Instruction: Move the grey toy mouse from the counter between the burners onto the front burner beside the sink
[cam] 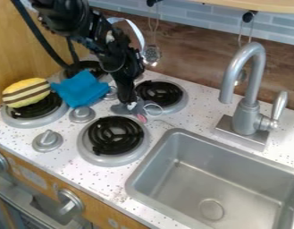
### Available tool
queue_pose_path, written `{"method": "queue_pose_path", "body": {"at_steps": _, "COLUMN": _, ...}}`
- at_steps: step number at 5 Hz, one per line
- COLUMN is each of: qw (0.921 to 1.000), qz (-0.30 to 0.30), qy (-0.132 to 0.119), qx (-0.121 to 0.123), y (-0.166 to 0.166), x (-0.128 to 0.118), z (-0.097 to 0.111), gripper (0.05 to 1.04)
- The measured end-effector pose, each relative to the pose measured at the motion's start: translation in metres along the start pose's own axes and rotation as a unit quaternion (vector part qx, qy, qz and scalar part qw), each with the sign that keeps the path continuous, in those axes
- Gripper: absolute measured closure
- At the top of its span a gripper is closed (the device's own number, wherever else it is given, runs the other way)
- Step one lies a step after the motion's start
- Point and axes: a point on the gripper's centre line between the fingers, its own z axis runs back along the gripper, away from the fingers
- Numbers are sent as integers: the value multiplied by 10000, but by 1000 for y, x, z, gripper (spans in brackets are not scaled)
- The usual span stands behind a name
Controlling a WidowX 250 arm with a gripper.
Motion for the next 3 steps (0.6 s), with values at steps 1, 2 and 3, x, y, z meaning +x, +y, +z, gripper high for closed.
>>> {"method": "queue_pose_path", "body": {"at_steps": 1, "qw": 9998, "qz": -8, "qy": 87, "qx": -179, "y": -11, "x": -5, "z": -9, "gripper": 82}}
{"method": "queue_pose_path", "body": {"at_steps": 2, "qw": 9993, "qz": 131, "qy": 177, "qx": -299, "y": -12, "x": -11, "z": -23, "gripper": 82}}
{"method": "queue_pose_path", "body": {"at_steps": 3, "qw": 9994, "qz": 163, "qy": 199, "qx": -219, "y": 4, "x": -14, "z": -35, "gripper": 82}}
